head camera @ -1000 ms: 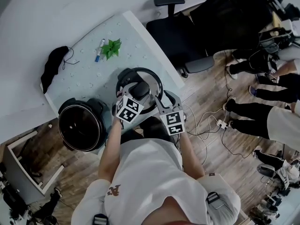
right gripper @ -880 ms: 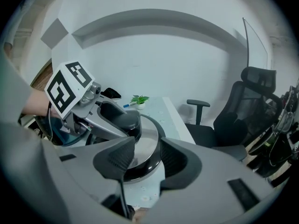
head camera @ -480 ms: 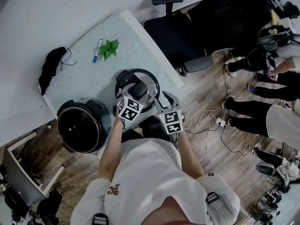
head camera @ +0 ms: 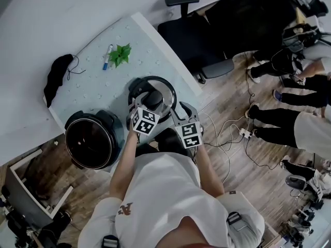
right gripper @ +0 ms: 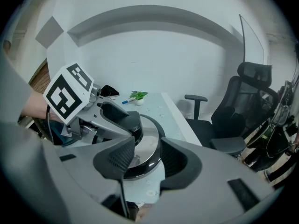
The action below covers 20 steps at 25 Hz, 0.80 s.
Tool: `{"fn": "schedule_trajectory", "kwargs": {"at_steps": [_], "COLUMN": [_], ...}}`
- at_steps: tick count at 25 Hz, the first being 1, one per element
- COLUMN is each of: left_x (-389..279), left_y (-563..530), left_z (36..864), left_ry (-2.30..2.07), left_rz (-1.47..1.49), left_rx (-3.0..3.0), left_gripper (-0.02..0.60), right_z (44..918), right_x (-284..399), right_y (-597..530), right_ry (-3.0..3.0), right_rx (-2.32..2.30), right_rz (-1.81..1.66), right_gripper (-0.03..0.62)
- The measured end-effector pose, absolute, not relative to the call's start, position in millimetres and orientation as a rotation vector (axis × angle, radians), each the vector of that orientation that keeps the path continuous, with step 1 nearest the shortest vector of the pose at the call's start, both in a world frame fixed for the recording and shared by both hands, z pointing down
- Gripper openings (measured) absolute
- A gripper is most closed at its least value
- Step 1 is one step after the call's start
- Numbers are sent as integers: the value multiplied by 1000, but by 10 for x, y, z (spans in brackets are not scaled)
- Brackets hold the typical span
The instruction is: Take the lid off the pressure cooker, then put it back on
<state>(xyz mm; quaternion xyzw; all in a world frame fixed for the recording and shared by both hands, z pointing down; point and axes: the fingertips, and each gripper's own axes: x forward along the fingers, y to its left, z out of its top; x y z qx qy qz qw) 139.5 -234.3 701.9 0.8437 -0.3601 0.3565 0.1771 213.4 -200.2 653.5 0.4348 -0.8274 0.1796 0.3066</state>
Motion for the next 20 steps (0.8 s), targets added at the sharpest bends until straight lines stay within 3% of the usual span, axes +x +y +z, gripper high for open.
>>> {"fn": "schedule_trajectory", "kwargs": {"at_steps": [20], "left_x": [1342], "left_y": [-2260], "left_z": [7032], "left_ry": [-966], "left_rz": [1023], "left_rx": [2363], "left_gripper": [313], "right_z": [6513], "right_x": [2086], "right_y": [-1864], "right_ry": [-2174], "right_rx": [1198], "right_rz": [504], "right_gripper": [173]}}
